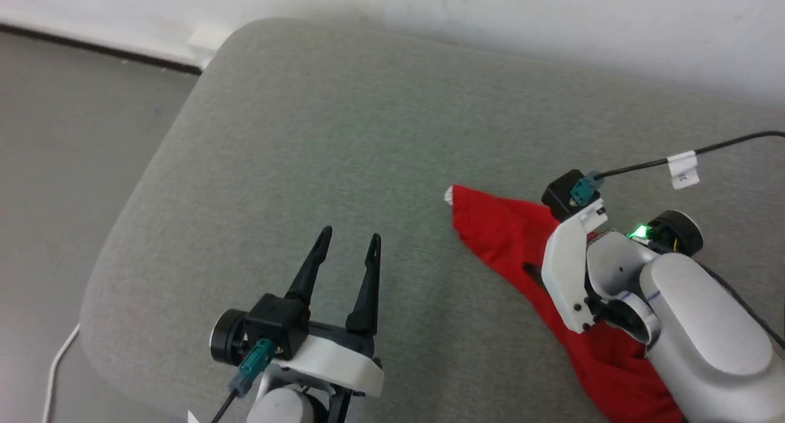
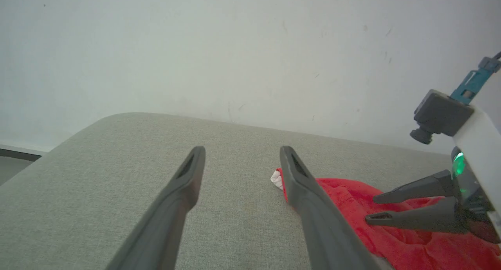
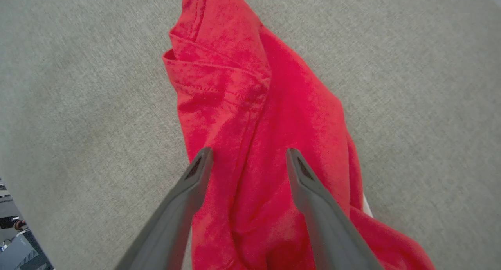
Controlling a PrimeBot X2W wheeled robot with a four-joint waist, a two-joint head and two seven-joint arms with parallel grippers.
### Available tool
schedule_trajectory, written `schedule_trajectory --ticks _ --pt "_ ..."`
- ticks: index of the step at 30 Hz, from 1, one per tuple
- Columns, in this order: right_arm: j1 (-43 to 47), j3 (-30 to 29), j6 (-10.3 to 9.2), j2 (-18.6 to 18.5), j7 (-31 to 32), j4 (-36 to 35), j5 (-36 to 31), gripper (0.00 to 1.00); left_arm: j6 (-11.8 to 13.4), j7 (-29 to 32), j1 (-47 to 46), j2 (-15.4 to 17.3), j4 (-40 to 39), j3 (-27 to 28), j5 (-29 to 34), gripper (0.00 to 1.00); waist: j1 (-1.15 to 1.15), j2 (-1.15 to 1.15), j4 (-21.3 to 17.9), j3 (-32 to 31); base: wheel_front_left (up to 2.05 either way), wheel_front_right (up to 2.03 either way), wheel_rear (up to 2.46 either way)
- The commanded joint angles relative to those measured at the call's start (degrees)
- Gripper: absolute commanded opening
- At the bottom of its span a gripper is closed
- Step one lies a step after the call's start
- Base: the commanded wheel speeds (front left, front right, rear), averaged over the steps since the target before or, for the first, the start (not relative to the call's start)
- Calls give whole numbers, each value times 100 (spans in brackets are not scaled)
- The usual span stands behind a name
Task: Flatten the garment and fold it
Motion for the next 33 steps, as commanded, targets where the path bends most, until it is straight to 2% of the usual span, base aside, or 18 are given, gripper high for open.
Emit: schedule_trajectory --ticks 1,6,7,8,9,12,17,24,28,33 --pt "-114 54 -5 27 -3 178 7 100 -56 -27 -95 -33 39 0 34 100 -1 0 449 358 0 0 0" --pt "-246 374 -5 57 -94 824 68 100 -147 -27 -110 -84 138 -31 44 100 -1 0 604 357 0 0 0" --pt "-248 438 -5 60 -129 934 76 96 -151 -27 -106 -90 149 -20 43 100 -1 0 617 340 0 0 0" --pt "-248 499 -5 66 -182 1033 86 34 -153 -27 -100 -95 155 -6 40 100 -1 0 624 319 0 0 0" --pt "-251 558 -5 76 -249 1112 99 0 -154 -27 -95 -99 159 9 38 100 -1 0 625 297 0 0 0" --pt "-282 681 -5 90 -450 1219 119 0 -150 -27 -89 -106 154 41 41 100 -1 0 610 236 0 0 0" --pt "-557 898 -5 207 -1148 1174 293 0 -148 -27 -14 -114 136 135 76 100 -1 0 435 2 0 0 0" --pt "-1016 930 -5 440 -1973 290 936 0 -212 -27 204 -116 167 310 166 100 -1 0 -3 -493 0 0 0" --pt "-953 407 -5 471 -2162 -397 1370 0 -247 -27 352 -116 178 397 223 100 -1 0 -282 -746 0 0 0" --pt "-272 -712 -5 241 -2025 -975 1485 0 -287 -27 484 -116 150 461 279 100 -1 0 -592 -867 0 0 0"
